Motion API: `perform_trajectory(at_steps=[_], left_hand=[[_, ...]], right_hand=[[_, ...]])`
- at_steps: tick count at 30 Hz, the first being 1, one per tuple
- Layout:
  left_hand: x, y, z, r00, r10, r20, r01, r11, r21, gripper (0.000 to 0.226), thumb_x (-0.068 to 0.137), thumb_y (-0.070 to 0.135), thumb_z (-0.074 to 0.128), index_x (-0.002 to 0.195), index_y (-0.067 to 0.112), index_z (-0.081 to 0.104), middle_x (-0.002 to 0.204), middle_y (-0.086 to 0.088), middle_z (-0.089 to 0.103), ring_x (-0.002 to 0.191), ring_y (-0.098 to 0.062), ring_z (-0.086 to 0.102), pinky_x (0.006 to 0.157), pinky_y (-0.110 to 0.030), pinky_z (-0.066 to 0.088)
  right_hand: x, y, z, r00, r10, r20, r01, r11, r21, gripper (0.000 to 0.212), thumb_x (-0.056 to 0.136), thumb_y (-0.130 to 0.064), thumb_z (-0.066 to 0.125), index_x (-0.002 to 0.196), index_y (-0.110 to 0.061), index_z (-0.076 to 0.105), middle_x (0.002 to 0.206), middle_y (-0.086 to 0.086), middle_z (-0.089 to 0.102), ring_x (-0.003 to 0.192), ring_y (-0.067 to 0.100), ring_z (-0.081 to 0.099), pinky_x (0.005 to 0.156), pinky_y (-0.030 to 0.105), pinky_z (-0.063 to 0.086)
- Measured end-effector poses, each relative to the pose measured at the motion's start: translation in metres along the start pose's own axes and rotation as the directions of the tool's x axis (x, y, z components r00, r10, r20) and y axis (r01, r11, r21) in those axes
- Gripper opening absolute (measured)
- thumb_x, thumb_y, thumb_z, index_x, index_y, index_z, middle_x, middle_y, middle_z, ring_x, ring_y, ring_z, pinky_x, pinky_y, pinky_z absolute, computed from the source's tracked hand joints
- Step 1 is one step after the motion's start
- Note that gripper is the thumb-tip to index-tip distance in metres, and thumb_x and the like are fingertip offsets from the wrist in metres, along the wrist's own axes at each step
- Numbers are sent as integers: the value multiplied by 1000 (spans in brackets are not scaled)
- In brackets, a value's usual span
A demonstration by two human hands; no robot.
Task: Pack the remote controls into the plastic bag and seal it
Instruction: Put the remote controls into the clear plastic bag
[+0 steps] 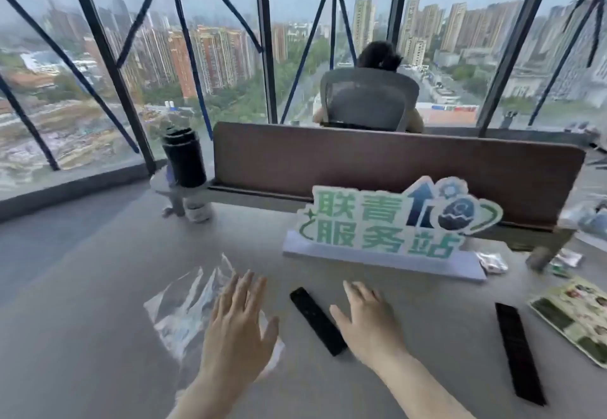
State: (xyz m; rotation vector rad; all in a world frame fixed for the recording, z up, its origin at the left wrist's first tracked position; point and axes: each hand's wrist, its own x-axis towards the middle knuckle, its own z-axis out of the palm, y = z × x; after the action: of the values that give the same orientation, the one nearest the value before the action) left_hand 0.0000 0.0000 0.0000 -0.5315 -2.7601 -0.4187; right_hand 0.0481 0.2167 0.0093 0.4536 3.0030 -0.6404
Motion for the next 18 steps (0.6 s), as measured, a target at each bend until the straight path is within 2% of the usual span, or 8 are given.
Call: perform_trajectory(at_steps=[1,4,8,11,13,15,16,18], left_hand=[[-11,-8,7,998,-23,54,22,1000,22,68,78,53,39,138,19,43,146,-6,47,136,-29,39,108,-45,37],[-40,-32,29,999,-28,45,24,996,92,73,73,55,44,137,21,44,143,-4,50,131,-28,45,104,-42,41],[-66,-55,46,999,0,36,-4,992,128,69,68,56,53,128,22,53,128,-2,61,114,-29,58,89,-41,52],[-78,-65,46,998,60,16,-62,989,131,57,69,49,62,119,23,61,118,-1,66,104,-29,61,76,-40,56],[-85,-70,41,995,95,9,-95,982,165,33,68,32,74,100,26,69,103,2,68,91,-26,63,58,-35,54],[-87,-74,33,997,72,32,-77,975,207,15,69,15,74,77,25,67,82,4,63,76,-23,61,44,-30,44],[-86,-74,29,997,48,59,-58,980,189,15,72,11,71,72,23,63,75,4,58,71,-23,60,42,-30,41],[-82,-69,22,997,49,62,-57,990,130,14,77,9,65,70,19,59,70,1,52,62,-26,59,44,-33,45]], right_hand=[[-2,1,16,1000,19,13,-19,999,-42,63,100,-50,35,154,-17,29,157,0,36,142,25,32,112,40,35],[-4,6,55,995,95,-3,-95,990,-101,63,98,-53,38,149,-15,37,150,5,44,136,28,39,105,41,40],[-9,1,88,985,109,-135,-126,984,-128,48,95,-51,48,127,-15,56,130,8,56,121,29,52,94,39,45],[-16,-2,92,974,194,-120,-194,981,14,41,88,-50,58,110,-16,58,112,7,65,106,31,61,83,37,49],[-27,-2,92,974,219,-48,-215,973,85,36,86,-49,59,103,-18,52,108,8,68,100,32,65,79,36,49],[-41,2,90,976,216,8,-215,966,144,30,89,-45,58,98,-18,48,105,7,67,98,31,65,74,35,44],[-50,6,87,977,210,23,-211,960,185,27,90,-42,58,96,-17,49,99,7,66,93,30,64,71,33,42],[-73,13,73,978,203,46,-205,903,377,23,92,-35,57,91,-13,52,77,5,62,68,28,65,56,29,40]])
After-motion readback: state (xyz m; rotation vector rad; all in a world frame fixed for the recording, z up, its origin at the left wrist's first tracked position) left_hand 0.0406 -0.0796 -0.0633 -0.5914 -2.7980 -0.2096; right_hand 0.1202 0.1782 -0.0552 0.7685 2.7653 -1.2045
